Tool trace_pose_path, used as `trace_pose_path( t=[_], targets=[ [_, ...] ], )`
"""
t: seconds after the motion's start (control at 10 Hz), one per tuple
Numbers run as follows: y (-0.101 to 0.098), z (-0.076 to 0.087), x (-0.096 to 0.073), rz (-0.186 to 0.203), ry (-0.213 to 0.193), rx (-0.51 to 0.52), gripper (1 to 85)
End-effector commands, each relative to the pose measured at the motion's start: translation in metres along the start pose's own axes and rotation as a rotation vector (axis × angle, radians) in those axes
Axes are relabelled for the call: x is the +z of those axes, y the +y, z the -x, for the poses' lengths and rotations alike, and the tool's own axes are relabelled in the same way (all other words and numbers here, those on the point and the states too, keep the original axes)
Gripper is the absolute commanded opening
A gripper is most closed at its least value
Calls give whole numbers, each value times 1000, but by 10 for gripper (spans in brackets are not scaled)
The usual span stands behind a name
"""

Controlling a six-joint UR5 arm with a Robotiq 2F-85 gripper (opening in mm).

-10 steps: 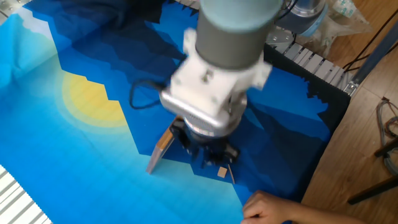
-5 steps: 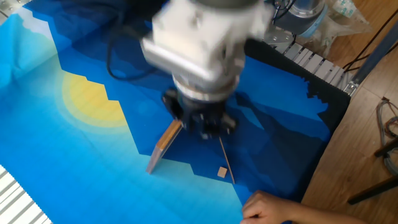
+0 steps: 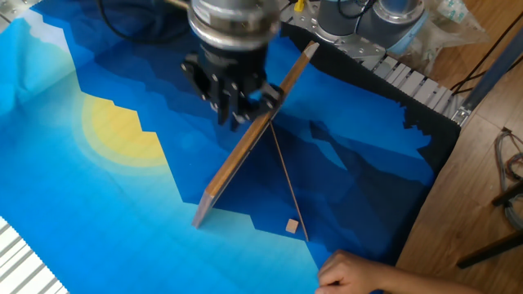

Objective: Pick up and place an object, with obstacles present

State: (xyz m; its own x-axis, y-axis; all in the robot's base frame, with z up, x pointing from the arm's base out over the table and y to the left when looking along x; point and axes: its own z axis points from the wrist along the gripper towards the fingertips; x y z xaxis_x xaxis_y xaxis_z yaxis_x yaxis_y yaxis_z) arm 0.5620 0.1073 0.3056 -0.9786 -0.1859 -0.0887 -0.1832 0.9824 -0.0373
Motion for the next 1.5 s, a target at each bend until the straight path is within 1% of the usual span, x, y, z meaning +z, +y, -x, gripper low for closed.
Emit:
trace_pose_path(
  t=[0.0, 0.1, 0.2, 0.4, 0.7, 0.8, 0.9, 1.0, 1.4],
  targets=[
    [-15, -23, 9, 32, -9, 38, 200],
    [-16, -25, 11, 38, -12, 55, 197],
    [-20, -27, 13, 29, -10, 59, 193],
    [-20, -32, 10, 26, 0, 82, 177],
    [-15, -30, 11, 48, -5, 88, 167],
    [-19, -31, 11, 32, -9, 78, 147],
    [-19, -31, 11, 34, -9, 76, 147],
    [-22, -32, 12, 20, -7, 66, 143],
    [-30, -34, 15, 0, -9, 41, 120]
  ],
)
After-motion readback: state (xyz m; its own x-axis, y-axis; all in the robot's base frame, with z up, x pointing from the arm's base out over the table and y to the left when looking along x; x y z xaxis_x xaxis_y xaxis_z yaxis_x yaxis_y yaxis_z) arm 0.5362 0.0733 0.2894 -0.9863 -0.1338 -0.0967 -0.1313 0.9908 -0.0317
